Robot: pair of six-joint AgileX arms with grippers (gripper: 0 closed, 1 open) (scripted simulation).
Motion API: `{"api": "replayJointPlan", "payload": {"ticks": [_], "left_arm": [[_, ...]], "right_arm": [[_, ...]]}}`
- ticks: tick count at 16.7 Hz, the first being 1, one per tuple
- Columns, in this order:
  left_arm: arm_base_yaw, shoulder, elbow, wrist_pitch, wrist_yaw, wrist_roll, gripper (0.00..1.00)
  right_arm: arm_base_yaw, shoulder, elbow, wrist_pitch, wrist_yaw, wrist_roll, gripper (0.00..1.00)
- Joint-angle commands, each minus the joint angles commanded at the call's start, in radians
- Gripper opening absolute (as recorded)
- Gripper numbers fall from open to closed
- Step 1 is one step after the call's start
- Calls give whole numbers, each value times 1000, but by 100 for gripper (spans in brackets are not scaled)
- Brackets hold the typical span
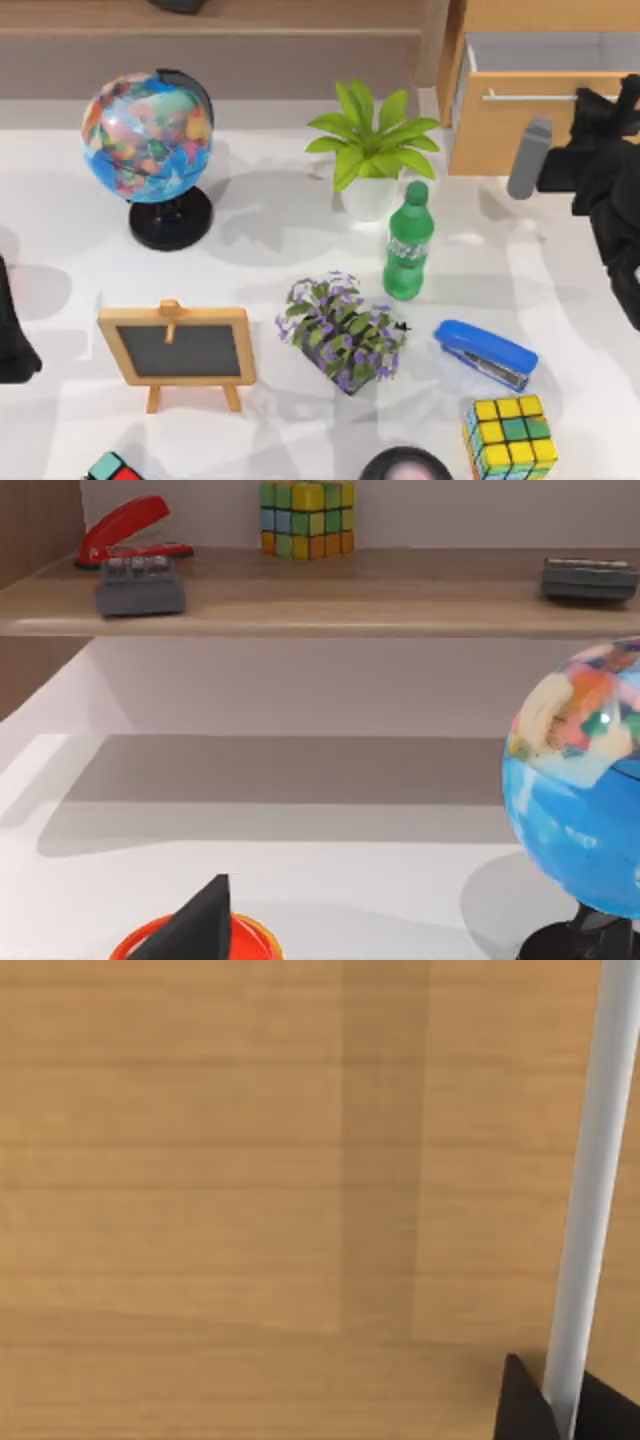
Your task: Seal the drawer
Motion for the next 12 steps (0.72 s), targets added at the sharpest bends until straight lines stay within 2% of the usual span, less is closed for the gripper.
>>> {"api": "replayJointPlan", "payload": {"ticks": [12], "left_arm": [[0, 0, 0, 0, 0, 0, 100]], "right_arm": [[-15, 57, 138, -78, -18, -1, 0]]}}
